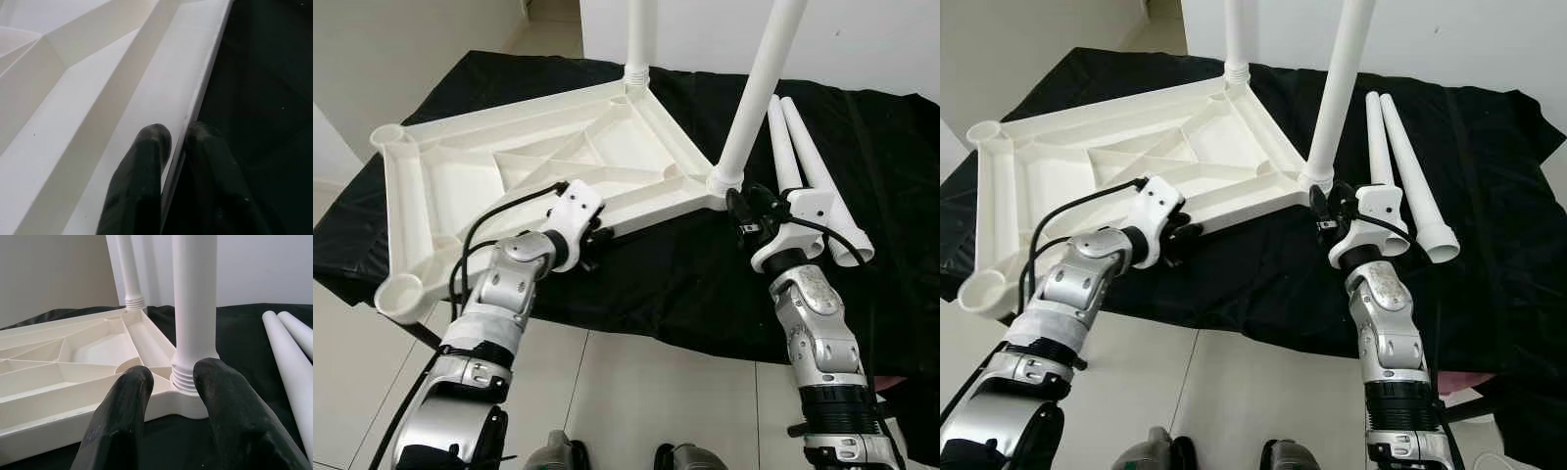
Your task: Building children table
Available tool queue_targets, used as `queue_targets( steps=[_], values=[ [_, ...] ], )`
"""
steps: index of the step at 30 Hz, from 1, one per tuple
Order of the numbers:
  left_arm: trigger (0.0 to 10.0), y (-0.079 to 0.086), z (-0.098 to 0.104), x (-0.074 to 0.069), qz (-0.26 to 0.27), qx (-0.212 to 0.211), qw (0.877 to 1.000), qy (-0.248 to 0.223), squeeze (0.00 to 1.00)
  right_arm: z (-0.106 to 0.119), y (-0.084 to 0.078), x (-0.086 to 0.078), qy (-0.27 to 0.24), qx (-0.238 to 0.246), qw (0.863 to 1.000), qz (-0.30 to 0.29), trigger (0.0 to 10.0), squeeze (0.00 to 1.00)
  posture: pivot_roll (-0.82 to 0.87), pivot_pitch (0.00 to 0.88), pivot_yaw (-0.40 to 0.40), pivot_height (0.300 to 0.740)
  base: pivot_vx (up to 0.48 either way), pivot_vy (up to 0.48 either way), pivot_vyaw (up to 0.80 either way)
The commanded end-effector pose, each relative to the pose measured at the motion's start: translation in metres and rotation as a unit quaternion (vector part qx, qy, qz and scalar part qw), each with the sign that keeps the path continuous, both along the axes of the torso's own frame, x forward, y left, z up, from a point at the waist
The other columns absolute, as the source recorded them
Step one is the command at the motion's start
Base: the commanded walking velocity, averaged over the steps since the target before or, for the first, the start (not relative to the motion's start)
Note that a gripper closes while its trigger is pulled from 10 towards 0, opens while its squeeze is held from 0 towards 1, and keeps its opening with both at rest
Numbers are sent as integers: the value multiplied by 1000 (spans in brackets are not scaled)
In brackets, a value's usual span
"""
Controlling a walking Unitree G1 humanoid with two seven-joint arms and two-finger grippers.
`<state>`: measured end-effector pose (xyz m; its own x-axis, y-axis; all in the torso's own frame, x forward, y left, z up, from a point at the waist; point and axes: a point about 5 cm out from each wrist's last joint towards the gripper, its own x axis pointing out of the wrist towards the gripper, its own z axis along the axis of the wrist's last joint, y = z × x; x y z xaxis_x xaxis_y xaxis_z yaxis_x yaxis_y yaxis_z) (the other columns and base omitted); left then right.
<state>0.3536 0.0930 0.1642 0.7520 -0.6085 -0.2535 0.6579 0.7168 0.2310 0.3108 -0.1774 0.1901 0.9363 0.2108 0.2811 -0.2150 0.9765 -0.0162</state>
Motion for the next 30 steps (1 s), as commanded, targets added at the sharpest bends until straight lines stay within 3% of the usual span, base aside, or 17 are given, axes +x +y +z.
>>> queue_targets(
  steps=[1, 8, 10, 11, 12, 21, 25, 26, 27, 30],
  values=[
    [0, 12, -5, 5, 115, 10, 993, -21, 0, -1, -1, 2, 6, -6, 1000, -2, 10000, 0, -134, 95, 73, 740, 0, 0, 0],
    [0, -10, 5, 5, 101, -19, 994, -32, 0, 1, 0, 5, 4, -7, 1000, -1, 10000, 0, -130, 93, 70, 740, 0, 0, 0],
    [0, -29, 10, 5, 91, -40, 994, -37, 0, 1, 2, 6, 3, -5, 1000, -2, 10000, 0, -127, 94, 70, 740, 0, 0, 0],
    [0, -29, 10, 5, 91, -40, 994, -37, 0, 1, 2, 6, 3, -5, 1000, -2, 10000, 0, -127, 94, 70, 740, 0, 0, 0],
    [0, -44, 14, 6, 80, -53, 995, -40, 0, 2, 3, 7, 2, -4, 1000, -3, 10000, 0, -124, 96, 69, 740, 0, 0, 0],
    [0, -77, 27, 10, 43, -67, 995, -53, 0, 3, 4, 9, 0, -1, 1000, -6, 10000, 0, -122, 101, 78, 740, 0, 0, 0],
    [0, -83, 33, 12, 35, -69, 995, -63, 0, 3, 4, 9, 0, -1, 1000, -7, 10000, 0, -124, 102, 81, 740, 0, 0, 0],
    [4196, -86, 39, 13, 29, -68, 994, -81, 0, 2, 5, 8, 0, 1, 1000, -9, 10000, 0, -125, 102, 82, 740, 0, 0, 0],
    [10000, -87, 43, 12, 26, -71, 993, -91, 0, 2, 5, 8, 0, 1, 1000, -10, 10000, 0, -125, 102, 84, 740, 0, 0, 0],
    [10000, -85, 48, 12, 23, -86, 991, -96, 0, 1, 5, 8, 0, 2, 1000, -11, 10000, 0, -122, 103, 85, 740, 0, 0, 0]
  ],
)
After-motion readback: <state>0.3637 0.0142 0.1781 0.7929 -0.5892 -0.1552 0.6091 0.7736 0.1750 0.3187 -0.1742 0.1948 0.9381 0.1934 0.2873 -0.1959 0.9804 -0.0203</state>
